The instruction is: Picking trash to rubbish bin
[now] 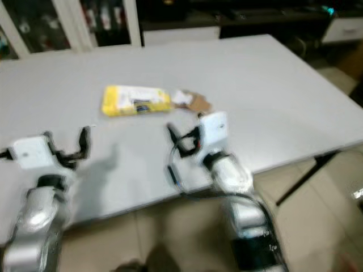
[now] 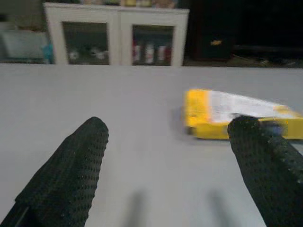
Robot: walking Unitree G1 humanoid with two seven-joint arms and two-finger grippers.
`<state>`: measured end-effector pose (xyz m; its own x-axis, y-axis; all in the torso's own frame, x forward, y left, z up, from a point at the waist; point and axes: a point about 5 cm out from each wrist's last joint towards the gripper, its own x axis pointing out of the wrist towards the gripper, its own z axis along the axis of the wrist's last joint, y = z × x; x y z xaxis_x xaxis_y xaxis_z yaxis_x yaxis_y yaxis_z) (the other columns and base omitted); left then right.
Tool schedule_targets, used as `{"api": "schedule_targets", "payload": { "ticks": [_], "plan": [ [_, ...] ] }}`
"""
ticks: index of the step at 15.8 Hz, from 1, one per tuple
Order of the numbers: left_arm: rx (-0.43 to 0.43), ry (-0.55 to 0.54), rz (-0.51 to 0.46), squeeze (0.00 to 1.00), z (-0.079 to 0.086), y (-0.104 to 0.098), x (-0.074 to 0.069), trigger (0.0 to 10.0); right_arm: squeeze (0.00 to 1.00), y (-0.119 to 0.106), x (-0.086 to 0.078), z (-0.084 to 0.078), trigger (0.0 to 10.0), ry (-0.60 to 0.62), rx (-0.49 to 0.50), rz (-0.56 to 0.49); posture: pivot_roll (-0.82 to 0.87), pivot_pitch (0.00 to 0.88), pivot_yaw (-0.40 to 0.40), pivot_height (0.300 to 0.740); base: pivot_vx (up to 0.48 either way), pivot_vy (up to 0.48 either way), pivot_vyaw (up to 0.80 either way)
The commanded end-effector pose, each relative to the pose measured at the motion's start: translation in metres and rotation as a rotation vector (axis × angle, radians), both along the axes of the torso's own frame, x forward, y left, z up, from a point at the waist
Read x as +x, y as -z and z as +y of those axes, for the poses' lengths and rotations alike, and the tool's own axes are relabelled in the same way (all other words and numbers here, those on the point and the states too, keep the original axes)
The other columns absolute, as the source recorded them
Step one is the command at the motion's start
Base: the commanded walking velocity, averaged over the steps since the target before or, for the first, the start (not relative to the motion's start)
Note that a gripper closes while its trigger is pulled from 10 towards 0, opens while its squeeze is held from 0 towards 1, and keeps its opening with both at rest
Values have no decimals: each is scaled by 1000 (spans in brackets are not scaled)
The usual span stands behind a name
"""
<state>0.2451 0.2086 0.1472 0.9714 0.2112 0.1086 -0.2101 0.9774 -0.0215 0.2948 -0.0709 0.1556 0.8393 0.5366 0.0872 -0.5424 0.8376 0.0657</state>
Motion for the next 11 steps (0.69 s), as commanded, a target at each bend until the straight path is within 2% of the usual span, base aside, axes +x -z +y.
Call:
{"api": "schedule_targets", "payload": {
  "ticks": [1,2,7,11],
  "plan": [
    [-16,22,-8,0,-6,-2,1,10000,0,-4,3,-10,10000,31,-13,-20,-48,112,-20,740,420,0,0],
    [-16,18,-4,0,-7,-1,2,10000,0,-4,3,-10,10000,29,-13,-19,-48,112,-20,740,368,0,0],
    [-21,9,10,0,-7,2,3,10000,0,-3,2,-9,10000,4,-20,-6,-51,111,-24,740,0,0,0],
    [-31,-6,46,0,-6,9,9,10000,0,-6,6,-9,10000,-11,-27,-14,-54,112,-27,740,0,0,0]
  ]
}}
